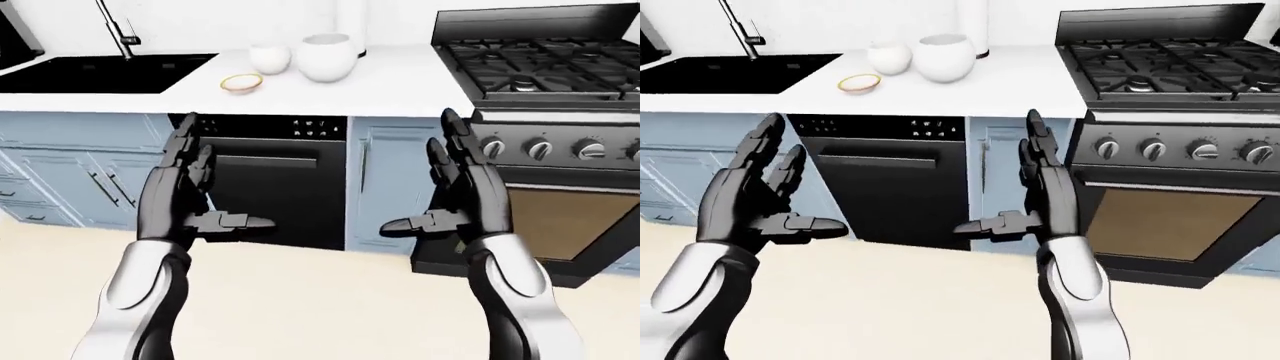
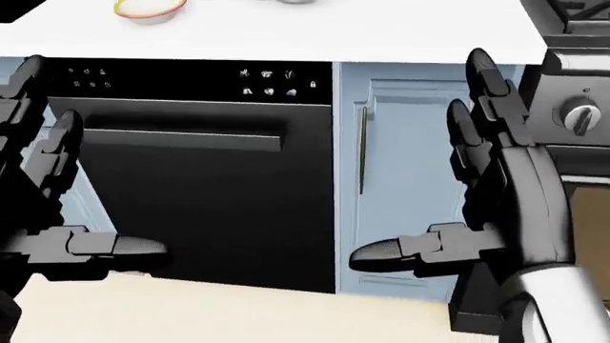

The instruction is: Stack the bowls from largest to smallest.

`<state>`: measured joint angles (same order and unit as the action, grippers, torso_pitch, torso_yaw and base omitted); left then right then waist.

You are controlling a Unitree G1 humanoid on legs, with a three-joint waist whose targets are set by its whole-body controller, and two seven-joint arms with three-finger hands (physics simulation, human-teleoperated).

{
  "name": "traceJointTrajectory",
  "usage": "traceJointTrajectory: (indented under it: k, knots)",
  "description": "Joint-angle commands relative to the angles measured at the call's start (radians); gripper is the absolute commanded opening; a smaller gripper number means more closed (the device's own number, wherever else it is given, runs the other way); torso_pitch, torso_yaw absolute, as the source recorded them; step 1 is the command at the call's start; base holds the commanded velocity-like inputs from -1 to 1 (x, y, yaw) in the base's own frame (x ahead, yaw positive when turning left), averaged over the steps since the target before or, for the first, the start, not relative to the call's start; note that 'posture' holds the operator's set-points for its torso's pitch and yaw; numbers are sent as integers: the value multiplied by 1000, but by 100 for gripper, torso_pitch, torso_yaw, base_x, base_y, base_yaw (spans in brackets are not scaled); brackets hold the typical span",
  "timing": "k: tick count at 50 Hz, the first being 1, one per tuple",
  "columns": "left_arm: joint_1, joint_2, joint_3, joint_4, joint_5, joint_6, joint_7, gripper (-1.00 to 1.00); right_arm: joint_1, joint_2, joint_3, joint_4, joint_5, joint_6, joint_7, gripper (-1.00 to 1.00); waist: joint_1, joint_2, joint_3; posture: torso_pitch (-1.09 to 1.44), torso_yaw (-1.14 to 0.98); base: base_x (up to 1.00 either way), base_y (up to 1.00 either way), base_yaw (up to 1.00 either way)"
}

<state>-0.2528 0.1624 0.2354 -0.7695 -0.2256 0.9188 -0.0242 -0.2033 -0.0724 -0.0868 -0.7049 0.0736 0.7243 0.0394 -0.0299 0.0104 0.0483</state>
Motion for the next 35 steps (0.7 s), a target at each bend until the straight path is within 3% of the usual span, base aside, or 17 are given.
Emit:
traceJointTrajectory:
  k: [1,5,6,7,10,14,18,23,27,28,29,31,32,33,34,35]
  knots:
    - [-2,8,11,-9,10,-61,4,100,-15,4,15,-25,5,-24,8,100,3,-7,-8,0,0,48,42,0]
    - [-2,11,19,-10,4,-57,2,100,-13,6,19,-16,0,-33,10,100,-13,45,-24,0,0,48,42,0]
    - [1,11,23,-10,2,-60,0,100,-15,6,18,-18,0,-31,11,100,-14,69,-30,0,0,48,42,0]
    - [9,8,25,6,2,-81,-3,100,-12,8,20,-25,1,-28,10,100,-10,108,-44,0,0,48,41,0]
    - [25,6,28,17,0,-101,-7,100,-11,9,25,-27,-3,-29,11,100,-1,85,-11,0,0,48,42,0]
    - [12,17,41,1,-17,-79,-2,100,-23,6,17,-46,0,-6,13,100,20,40,-19,0,0,48,34,0]
    - [5,24,50,-2,-32,-74,-4,100,-26,4,15,-54,2,0,15,100,18,58,-19,0,0,48,0,0]
    - [1,31,48,-3,-39,-74,-3,100,-38,-4,-2,-71,13,22,16,100,32,33,-23,0,0,62,0,0]
    - [-7,37,52,-10,-45,-62,-2,100,-40,-10,-14,-82,22,31,16,100,27,13,-45,0,0,72,0,0]
    - [-8,38,54,-15,-48,-56,-2,100,-40,-12,-17,-88,25,35,15,100,28,10,-32,0,0,73,0,0]
    - [-6,39,54,-20,-49,-54,-1,100,-39,-14,-20,-86,27,33,17,100,20,33,-9,0,0,73,0,0]
    - [-12,41,55,-16,-49,-55,-1,100,-39,-18,-29,-90,33,35,18,100,12,7,25,0,0,56,0,0]
    - [-14,42,56,-23,-52,-47,0,100,-40,-19,-33,-93,37,37,18,100,10,-11,7,0,0,38,0,0]
    - [-13,42,58,-34,-55,-38,2,100,-43,-21,-38,-99,42,40,17,100,12,-19,-29,0,0,21,0,0]
    - [-14,43,59,-36,-56,-39,2,100,-45,-23,-44,-108,49,44,15,100,20,-34,-37,0,0,8,0,0]
    - [-16,45,65,-45,-62,-29,3,100,-45,-28,-43,-117,48,48,14,100,20,-38,-23,0,0,0,0,0]
